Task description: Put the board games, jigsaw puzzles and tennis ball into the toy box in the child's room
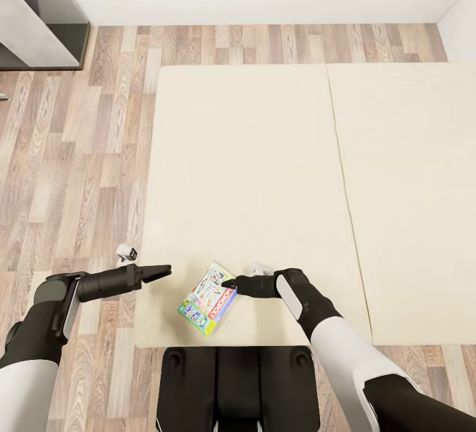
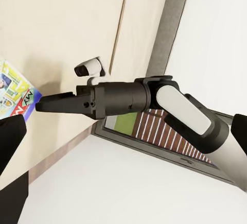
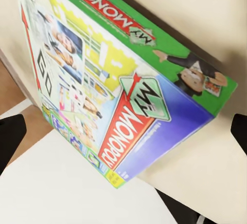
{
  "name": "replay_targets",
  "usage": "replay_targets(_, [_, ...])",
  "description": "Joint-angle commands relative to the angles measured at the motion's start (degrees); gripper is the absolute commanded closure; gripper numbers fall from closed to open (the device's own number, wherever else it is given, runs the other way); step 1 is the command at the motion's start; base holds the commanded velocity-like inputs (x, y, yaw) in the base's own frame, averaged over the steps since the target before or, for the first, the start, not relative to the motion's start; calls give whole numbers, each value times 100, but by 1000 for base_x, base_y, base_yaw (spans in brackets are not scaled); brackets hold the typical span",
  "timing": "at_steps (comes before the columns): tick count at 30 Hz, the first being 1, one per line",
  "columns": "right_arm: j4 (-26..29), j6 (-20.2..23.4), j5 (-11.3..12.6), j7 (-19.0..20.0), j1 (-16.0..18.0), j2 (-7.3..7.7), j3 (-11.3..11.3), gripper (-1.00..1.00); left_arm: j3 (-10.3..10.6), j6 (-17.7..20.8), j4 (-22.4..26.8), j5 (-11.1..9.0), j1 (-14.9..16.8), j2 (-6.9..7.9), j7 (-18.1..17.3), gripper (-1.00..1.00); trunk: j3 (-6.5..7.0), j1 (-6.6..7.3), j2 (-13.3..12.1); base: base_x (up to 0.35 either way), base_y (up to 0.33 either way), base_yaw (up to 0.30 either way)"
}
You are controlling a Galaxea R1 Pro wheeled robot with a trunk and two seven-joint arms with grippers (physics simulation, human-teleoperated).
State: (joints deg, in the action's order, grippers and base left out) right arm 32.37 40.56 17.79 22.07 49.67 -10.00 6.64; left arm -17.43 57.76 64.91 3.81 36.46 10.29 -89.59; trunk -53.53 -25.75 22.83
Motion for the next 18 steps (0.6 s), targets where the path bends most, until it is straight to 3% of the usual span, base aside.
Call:
replay_targets(1, [5,22,-7,10,2,0,2,-100,-6,60,4,41,2,-1,-41,-100,-6,-3,9,0,0,0])
replay_targets(18, [6,16,-4,15,-1,0,4,-100,-6,60,4,41,2,-1,-41,-100,-6,-3,9,0,0,0])
